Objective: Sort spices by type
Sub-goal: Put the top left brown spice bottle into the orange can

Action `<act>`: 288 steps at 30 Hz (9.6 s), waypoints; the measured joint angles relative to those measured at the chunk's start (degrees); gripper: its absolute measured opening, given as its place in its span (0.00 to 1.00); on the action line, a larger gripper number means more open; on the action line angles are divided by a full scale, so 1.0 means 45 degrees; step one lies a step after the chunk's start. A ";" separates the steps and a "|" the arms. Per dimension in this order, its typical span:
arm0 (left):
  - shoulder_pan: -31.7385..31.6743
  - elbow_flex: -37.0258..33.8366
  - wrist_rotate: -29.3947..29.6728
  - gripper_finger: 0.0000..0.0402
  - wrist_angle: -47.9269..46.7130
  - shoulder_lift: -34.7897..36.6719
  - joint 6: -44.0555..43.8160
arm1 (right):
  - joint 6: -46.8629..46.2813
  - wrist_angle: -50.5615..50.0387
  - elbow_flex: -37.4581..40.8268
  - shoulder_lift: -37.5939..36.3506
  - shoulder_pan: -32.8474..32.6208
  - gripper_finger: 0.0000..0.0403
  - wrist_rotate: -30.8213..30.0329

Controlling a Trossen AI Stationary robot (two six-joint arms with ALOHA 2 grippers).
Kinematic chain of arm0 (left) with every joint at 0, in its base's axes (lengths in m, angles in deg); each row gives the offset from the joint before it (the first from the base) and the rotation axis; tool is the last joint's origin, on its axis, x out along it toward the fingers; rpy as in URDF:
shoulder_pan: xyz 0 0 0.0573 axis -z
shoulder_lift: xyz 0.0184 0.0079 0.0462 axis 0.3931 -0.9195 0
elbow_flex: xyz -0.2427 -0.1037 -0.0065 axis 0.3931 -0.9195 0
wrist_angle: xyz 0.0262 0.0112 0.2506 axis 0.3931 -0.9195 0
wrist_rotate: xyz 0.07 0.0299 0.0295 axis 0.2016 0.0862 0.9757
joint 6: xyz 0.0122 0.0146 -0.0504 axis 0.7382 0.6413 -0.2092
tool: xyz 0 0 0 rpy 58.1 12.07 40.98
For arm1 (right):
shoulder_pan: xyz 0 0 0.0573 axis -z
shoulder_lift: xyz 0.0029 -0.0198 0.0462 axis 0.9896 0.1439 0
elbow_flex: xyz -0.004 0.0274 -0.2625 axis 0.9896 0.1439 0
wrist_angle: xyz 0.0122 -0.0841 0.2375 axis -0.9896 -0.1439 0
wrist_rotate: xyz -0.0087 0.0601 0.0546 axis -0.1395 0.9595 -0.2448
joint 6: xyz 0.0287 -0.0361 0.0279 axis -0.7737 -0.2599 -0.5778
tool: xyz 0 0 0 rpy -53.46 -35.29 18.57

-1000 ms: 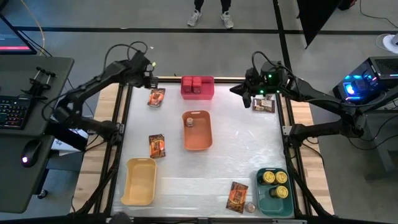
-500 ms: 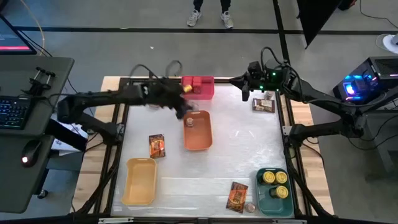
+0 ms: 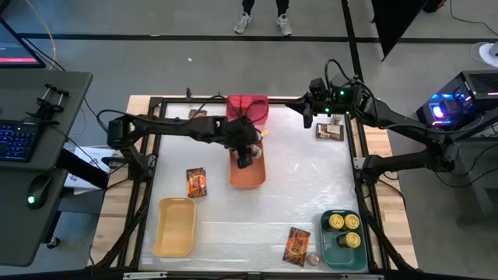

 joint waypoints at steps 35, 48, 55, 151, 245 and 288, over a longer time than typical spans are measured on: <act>-0.0763 0.0433 0.1096 0.42 -0.1805 -0.1487 0.4274 | 0.0039 -0.0180 0.0000 0.0000 -0.0005 0.00 -0.0203; -0.0836 0.0433 0.0735 0.49 -0.1910 -0.1487 0.4650 | 0.0044 -0.0185 0.0000 0.0000 -0.0005 0.00 -0.0548; -0.0821 0.0433 0.0369 0.55 -0.1924 -0.1478 0.4557 | 0.0039 -0.0187 0.0000 0.0000 -0.0005 0.00 -0.0548; -0.1430 -0.1704 0.0561 0.37 0.1546 0.3403 0.2013 | -0.2622 0.2746 -0.0028 0.2179 -0.1931 0.57 0.1551; -0.3937 -0.5260 0.1099 0.84 0.8552 0.8768 -0.2853 | 0.4709 -0.2639 -0.4231 0.5938 -0.2544 0.43 0.1807; -0.5430 -0.5250 -0.0466 0.84 0.7702 1.1164 -0.1599 | 0.9792 -0.9029 -0.9704 1.3428 -0.4260 0.51 -0.3127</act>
